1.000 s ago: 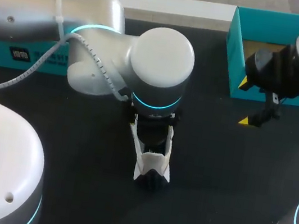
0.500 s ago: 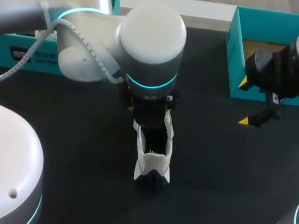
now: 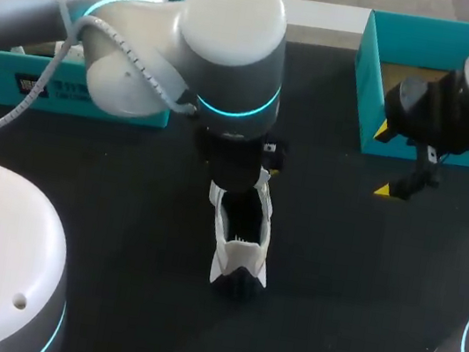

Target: Take the shoe out of the shoebox, open the shoe tongue, remove and reinsert the insole, then place the shoe into the shoebox

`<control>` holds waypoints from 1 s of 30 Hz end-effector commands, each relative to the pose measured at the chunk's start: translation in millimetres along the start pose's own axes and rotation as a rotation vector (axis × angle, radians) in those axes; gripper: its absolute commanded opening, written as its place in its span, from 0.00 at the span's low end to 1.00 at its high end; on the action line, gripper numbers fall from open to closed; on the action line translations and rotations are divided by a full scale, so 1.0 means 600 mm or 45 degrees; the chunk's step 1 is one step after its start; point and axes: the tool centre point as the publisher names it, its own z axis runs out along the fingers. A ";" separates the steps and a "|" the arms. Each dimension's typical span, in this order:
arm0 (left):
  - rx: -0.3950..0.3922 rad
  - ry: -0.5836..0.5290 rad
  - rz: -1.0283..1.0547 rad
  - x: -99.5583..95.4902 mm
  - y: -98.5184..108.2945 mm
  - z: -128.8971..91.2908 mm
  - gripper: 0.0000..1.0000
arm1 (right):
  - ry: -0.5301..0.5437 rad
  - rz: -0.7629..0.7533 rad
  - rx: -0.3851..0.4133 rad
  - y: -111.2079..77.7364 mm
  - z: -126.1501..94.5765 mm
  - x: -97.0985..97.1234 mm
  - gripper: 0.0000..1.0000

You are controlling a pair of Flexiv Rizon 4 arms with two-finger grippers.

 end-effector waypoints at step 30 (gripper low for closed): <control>0.081 0.061 -0.149 -0.021 0.070 0.077 0.73 | 0.002 0.000 0.003 0.001 0.003 -0.002 1.00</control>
